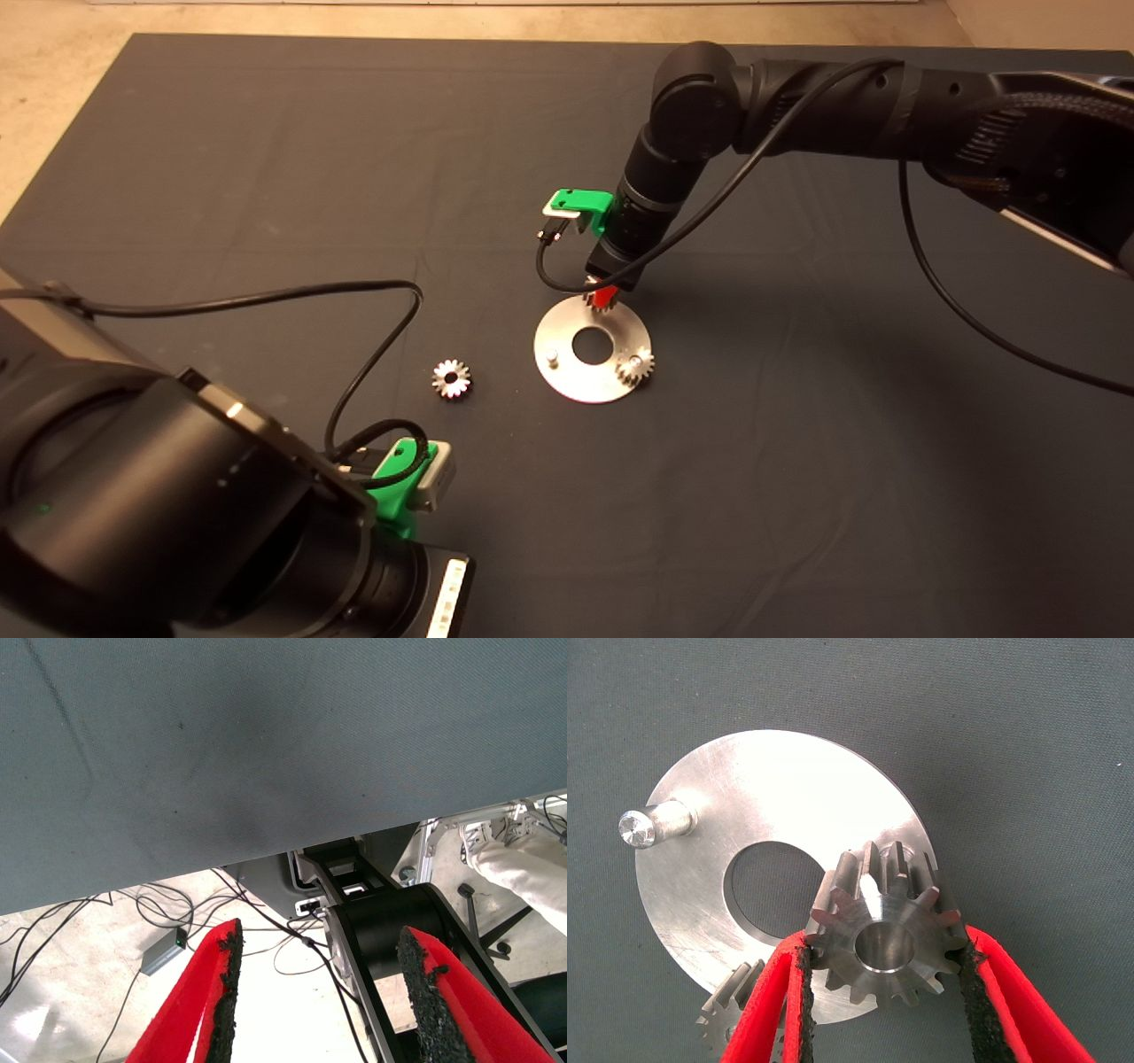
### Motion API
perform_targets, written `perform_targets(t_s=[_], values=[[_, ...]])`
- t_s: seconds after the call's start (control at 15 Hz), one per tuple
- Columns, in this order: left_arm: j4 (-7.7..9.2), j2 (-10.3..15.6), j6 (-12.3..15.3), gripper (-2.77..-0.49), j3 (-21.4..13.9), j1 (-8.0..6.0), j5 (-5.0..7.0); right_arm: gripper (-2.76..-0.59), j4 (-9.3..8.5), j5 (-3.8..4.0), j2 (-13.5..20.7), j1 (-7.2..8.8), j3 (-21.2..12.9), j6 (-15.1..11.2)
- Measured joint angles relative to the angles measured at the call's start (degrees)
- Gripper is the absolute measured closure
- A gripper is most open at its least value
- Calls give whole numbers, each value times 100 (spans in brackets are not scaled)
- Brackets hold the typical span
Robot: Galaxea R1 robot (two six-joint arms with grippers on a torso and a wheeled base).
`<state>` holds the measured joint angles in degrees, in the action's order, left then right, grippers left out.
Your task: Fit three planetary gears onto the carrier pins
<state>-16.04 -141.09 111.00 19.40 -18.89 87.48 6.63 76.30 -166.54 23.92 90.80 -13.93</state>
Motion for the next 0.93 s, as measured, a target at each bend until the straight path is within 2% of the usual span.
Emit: perform_targets(t_s=[0.27,0.53,0.73,0.93], values=[[0,0,0,-118,0,-1,0,-89,0,16,-4,-7,-11,1],[0,0,0,-118,0,0,0,-89,39,93,-45,-7,-11,22],[0,0,0,-118,0,0,0,-89,39,115,-50,-7,-11,127],[0,0,0,-118,0,-2,0,-89,62,184,-91,-2,-9,196]])
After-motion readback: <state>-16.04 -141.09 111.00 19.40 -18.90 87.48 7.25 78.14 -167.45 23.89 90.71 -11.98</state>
